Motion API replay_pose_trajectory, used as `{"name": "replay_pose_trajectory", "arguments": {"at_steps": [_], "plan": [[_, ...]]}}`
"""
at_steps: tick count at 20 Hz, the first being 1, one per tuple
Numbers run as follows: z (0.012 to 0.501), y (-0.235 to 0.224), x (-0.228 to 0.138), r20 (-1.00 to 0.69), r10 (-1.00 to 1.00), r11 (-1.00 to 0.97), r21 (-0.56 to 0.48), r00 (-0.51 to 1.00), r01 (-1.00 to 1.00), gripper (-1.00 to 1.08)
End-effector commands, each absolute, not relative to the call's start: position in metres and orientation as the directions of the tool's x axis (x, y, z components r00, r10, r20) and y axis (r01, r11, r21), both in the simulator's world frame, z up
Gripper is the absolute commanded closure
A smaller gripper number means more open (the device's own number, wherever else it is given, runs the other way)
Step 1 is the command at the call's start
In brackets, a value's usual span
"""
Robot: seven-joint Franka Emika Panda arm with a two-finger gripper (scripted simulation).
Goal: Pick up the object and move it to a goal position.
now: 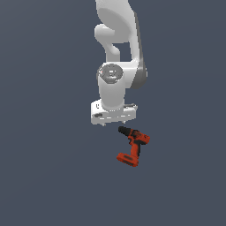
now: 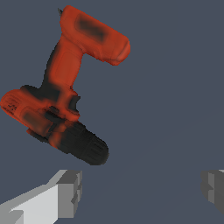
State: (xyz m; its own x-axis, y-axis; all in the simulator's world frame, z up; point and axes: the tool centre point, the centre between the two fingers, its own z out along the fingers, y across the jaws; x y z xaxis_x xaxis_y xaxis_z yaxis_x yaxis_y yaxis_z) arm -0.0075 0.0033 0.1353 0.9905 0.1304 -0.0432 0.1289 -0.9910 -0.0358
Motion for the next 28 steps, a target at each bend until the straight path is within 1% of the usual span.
{"name": "replay_pose_trajectory", "arguments": {"at_steps": [1,14,28], "plan": [[0.130,0.005,-0.009,-0.049,0.166,-0.985,-0.056,0.985,0.163,-1.00],[0.096,0.018,-0.015,-0.034,0.397,-0.901,-0.207,0.917,0.382,-1.00],[0.069,0.035,-0.020,0.088,0.599,-0.727,-0.358,0.796,0.587,-1.00]]}}
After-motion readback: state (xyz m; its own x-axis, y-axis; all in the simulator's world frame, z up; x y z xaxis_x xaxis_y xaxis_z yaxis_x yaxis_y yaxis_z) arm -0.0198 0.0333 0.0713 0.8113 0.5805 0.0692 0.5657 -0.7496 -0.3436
